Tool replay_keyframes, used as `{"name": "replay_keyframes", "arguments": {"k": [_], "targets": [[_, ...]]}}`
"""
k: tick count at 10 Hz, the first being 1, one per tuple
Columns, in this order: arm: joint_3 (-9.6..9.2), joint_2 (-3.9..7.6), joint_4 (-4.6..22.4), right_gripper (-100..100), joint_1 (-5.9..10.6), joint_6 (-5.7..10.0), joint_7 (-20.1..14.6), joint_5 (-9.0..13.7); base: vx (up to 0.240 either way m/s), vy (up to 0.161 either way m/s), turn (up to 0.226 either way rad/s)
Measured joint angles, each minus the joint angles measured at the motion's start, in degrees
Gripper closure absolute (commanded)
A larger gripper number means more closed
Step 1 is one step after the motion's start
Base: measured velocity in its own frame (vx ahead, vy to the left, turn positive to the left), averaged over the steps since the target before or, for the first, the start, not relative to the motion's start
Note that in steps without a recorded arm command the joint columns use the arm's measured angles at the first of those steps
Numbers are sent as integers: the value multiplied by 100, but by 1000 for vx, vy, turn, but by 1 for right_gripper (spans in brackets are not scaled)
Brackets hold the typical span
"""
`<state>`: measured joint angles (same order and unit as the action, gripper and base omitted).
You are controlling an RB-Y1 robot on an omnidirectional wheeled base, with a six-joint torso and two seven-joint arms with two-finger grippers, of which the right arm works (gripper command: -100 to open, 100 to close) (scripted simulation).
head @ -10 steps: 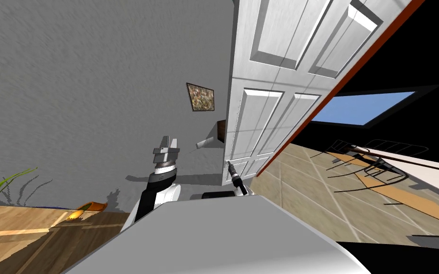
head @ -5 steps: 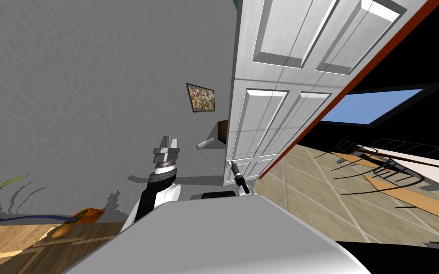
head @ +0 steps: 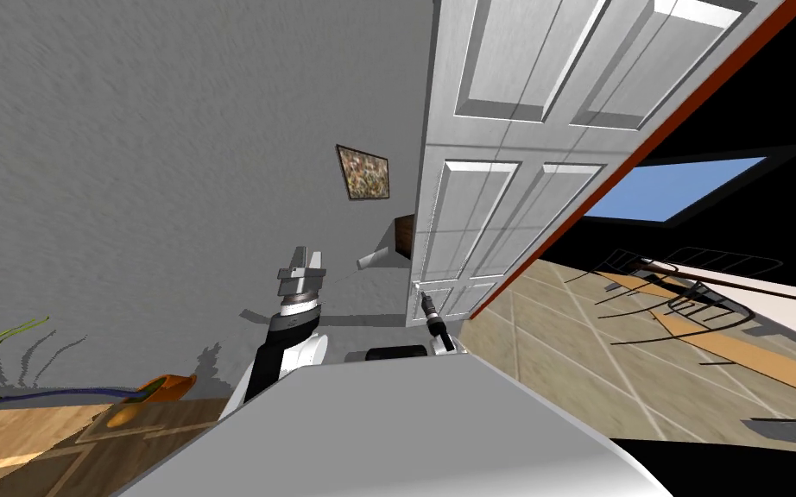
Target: Push the door open
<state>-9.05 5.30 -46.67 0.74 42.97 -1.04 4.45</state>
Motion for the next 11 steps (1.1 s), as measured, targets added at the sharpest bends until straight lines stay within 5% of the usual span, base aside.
{"name": "replay_keyframes", "arguments": {"k": [4,11], "targets": [[-13,-63,-76,-100,-33,-25,-5,16,-215,42,-42],[58,-57,-12,-100,-42,90,37,48,237,18,31]]}}
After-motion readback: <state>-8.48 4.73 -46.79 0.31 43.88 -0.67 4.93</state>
